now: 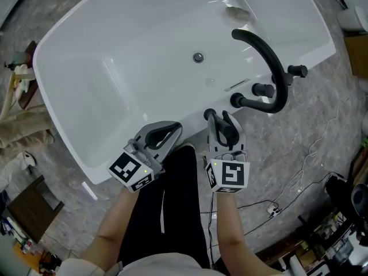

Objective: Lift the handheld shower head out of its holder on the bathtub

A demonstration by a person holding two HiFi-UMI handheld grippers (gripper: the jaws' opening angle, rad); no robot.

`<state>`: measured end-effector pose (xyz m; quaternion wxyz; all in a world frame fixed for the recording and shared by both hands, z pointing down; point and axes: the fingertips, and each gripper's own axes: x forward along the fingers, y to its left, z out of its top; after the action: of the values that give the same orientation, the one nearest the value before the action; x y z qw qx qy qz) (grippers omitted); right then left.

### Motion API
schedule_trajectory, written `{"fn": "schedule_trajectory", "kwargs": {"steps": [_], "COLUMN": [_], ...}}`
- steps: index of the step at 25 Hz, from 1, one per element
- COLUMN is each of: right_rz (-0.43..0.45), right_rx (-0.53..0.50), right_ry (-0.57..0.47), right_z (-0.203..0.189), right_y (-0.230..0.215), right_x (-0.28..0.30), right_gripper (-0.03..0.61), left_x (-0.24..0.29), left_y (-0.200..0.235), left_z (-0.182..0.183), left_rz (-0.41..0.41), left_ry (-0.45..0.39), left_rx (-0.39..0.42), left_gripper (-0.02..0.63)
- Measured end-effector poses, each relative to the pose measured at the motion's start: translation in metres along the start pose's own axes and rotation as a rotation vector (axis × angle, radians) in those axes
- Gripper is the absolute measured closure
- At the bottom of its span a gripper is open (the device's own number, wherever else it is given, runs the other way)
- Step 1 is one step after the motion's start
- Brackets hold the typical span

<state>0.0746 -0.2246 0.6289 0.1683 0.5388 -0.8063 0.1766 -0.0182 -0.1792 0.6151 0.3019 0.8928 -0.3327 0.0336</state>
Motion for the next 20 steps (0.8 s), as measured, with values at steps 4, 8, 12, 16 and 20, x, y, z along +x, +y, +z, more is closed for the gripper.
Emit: {"fn": "schedule_trajectory", "kwargs": {"steps": [4, 8, 12, 16, 20], "right_rz": [-0.009, -0.022, -0.022, -0.020, -0.018], "right_rx": [0.002, 0.014, 0.011, 0.005, 0.000], "right_ry": [0.009, 0.008, -0.001, -0.008, -0.025], "right_z": [-0.001, -0.001, 0.003, 0.009, 0.014], "right_y": [0.000, -0.003, -0.002, -0.001, 0.000], "right_x": [0.000, -0.002, -0.004, -0.007, -0.011], "right_gripper": [0.449, 0.451, 0.451, 0.451, 0.451], "left_x": [-0.001, -0.002, -0.004, -0.004, -0.003], "left_y": [-0.001, -0.002, -0.002, -0.008, -0.012], "left_z": [0.002, 0.003, 0.005, 0.008, 0.011], "left_rz": [-0.006, -0.008, -0.006, -0.013, -0.021], "left_ry": [0.001, 0.004, 0.005, 0.003, 0.001], "left_rx": [0.002, 0.007, 0.007, 0.011, 0.018], "left_gripper": [0.594, 0.594, 0.594, 0.594, 0.594]}}
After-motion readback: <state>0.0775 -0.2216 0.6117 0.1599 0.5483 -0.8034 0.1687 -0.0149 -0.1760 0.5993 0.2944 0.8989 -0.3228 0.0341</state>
